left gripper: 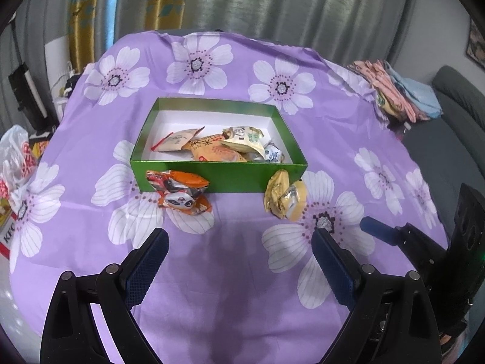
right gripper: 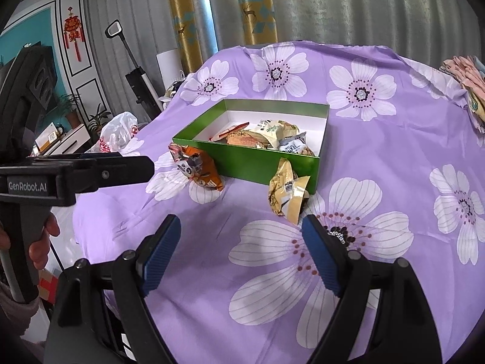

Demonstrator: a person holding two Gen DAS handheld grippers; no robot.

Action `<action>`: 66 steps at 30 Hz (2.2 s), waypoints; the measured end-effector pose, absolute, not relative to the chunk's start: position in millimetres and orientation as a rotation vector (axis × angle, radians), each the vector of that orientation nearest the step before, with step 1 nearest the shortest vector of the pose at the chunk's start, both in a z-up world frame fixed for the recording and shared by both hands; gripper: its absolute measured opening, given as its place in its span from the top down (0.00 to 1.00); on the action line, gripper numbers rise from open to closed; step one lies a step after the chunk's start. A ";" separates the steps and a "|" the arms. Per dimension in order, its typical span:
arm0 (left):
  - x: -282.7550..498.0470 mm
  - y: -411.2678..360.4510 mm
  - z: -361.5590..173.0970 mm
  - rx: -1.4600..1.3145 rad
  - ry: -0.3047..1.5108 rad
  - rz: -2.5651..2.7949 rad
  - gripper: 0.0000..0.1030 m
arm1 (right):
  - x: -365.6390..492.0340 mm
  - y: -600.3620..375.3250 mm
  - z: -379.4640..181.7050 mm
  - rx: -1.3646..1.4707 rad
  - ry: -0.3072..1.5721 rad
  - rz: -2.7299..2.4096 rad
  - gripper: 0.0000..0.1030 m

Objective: Organize snacks
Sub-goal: 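Move the right gripper to the gold foil pack beside the box, then close the right gripper on the gold foil pack and lift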

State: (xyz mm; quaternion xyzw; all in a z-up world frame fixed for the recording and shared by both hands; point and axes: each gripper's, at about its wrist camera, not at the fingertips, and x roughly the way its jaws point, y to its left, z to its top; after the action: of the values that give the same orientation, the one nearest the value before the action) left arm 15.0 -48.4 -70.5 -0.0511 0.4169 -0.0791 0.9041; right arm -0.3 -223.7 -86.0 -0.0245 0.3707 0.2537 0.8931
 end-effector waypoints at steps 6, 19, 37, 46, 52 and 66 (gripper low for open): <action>21.0 -58.9 -78.4 -0.061 0.874 -0.155 0.08 | 3.9 -227.2 -95.7 -0.042 0.786 0.523 0.19; 47.3 -72.0 -113.1 -0.059 0.972 -0.208 0.08 | 26.6 -237.6 -127.4 -0.001 0.853 0.505 0.17; 105.4 -103.4 -142.9 -0.115 1.008 -0.413 0.08 | 78.2 -246.9 -157.0 0.037 0.885 0.532 0.17; 135.4 -108.1 -156.1 -0.171 1.025 -0.486 0.08 | 112.1 -245.0 -166.2 0.027 0.914 0.587 0.21; 142.3 -113.0 -163.3 -0.179 1.041 -0.529 0.30 | 116.5 -238.6 -170.2 0.041 0.932 0.644 0.42; 134.0 -102.3 -157.9 -0.226 1.030 -0.523 0.46 | 111.5 -234.7 -166.1 0.059 0.911 0.643 0.59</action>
State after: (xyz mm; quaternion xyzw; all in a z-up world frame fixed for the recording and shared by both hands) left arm 134.0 -102.3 -157.9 -0.1065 0.4858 -0.2469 0.8317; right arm 111.5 -234.7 -166.1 0.0280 0.4322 0.3050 0.8482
